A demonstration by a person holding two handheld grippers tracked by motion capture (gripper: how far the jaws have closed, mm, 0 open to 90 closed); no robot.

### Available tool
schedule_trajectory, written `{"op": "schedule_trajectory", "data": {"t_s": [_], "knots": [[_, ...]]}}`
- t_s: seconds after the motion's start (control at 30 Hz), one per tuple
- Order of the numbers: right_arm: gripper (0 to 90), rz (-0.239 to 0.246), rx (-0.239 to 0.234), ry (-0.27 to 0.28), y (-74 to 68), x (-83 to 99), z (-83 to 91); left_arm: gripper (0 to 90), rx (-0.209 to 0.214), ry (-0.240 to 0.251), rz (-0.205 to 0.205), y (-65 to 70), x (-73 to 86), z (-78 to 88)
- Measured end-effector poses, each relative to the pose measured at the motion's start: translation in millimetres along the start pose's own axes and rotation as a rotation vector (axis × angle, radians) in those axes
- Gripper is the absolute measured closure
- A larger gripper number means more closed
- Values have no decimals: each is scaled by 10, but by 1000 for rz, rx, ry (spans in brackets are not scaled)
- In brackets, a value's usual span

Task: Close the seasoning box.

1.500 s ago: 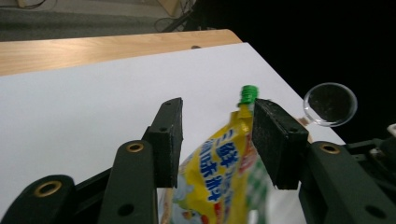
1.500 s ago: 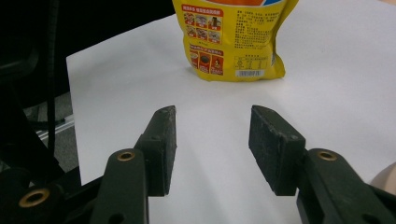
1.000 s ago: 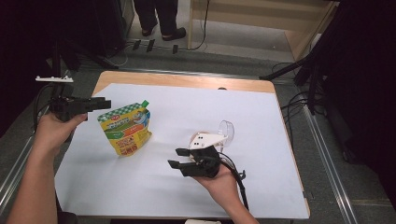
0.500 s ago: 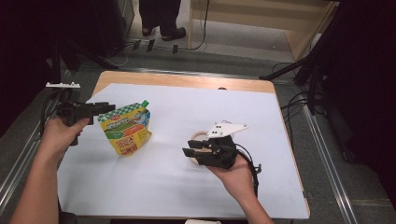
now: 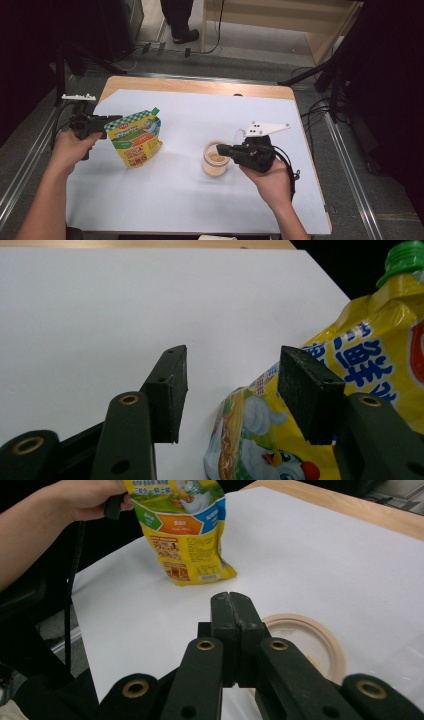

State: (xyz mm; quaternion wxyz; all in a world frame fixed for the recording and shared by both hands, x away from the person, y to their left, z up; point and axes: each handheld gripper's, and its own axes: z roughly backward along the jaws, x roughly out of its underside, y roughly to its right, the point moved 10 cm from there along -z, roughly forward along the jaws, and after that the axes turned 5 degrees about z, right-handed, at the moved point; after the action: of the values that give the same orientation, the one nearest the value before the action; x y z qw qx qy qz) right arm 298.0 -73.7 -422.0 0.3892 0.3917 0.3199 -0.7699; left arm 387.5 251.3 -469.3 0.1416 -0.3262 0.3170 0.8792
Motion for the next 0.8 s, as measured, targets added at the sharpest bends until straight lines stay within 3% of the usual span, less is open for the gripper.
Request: {"op": "schedule_trajectory", "data": {"t_s": [0.37, 0.8], "knots": [[900, -37, 86, 49, 319, -68, 458, 461, -3, -10, -16, 24, 88, -41], [900, -86, 171, 74, 648, 26, 783, 455, -1, 8, -15, 24, 86, 10]]}}
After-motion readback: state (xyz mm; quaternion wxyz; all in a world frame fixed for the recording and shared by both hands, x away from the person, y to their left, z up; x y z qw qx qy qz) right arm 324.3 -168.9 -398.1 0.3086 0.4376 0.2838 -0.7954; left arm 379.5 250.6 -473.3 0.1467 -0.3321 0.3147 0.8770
